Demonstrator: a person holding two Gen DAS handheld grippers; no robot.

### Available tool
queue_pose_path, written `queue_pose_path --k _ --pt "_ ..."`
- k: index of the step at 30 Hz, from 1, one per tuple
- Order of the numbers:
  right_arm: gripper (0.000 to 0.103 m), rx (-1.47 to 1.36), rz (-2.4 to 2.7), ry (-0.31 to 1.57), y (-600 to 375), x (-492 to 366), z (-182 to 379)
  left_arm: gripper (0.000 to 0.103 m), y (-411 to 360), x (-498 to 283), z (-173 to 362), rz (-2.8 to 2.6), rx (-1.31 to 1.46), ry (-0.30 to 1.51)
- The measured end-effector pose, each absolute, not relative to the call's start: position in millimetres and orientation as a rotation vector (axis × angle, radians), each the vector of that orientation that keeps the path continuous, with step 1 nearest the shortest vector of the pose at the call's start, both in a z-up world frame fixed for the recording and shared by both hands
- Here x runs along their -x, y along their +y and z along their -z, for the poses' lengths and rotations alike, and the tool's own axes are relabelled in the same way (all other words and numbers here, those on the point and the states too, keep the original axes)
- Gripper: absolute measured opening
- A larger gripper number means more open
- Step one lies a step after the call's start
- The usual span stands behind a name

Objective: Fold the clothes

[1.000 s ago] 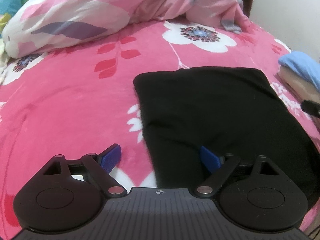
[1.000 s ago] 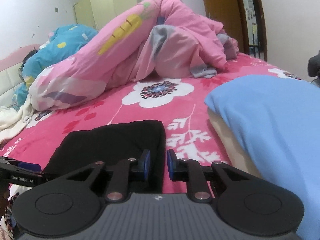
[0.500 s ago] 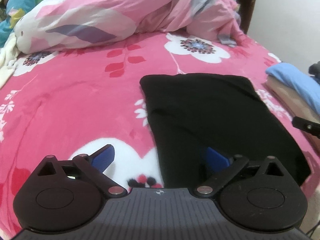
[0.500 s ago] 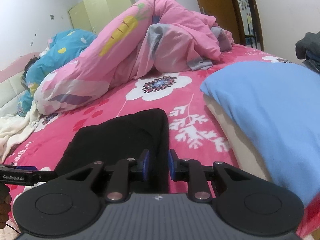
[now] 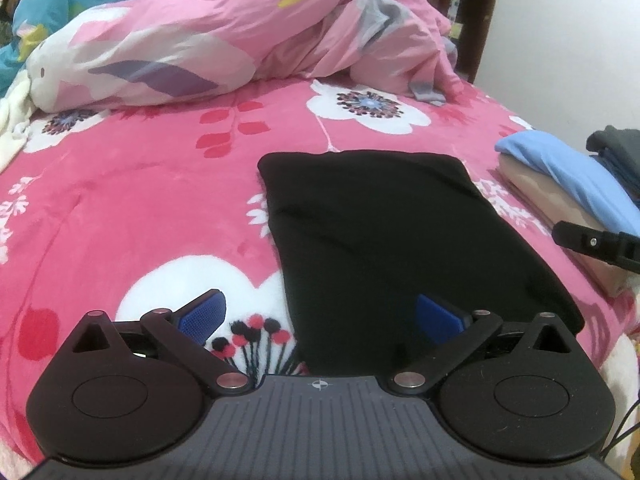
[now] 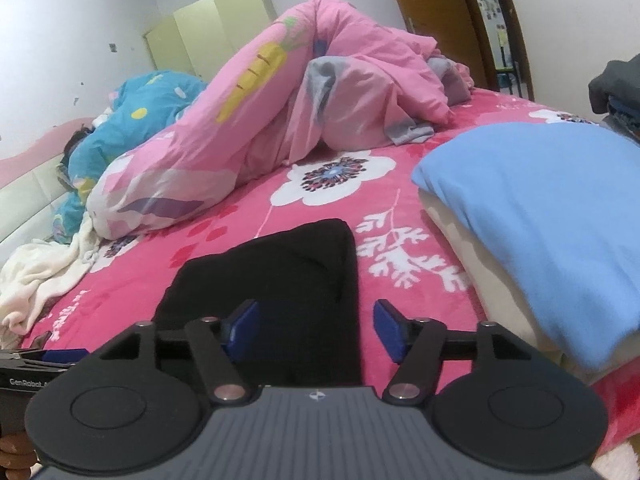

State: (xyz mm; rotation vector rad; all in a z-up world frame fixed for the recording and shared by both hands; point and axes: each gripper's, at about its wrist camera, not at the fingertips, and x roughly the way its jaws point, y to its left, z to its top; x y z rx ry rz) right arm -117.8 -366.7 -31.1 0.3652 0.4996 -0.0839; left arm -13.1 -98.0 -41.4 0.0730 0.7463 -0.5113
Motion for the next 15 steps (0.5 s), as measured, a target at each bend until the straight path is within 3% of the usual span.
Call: queue_pose_path --k 15 --pt "0.098 -0.355 0.080 0.450 -356 140 23 0.103 -95 37 41 0.528 -0.075 0.711"
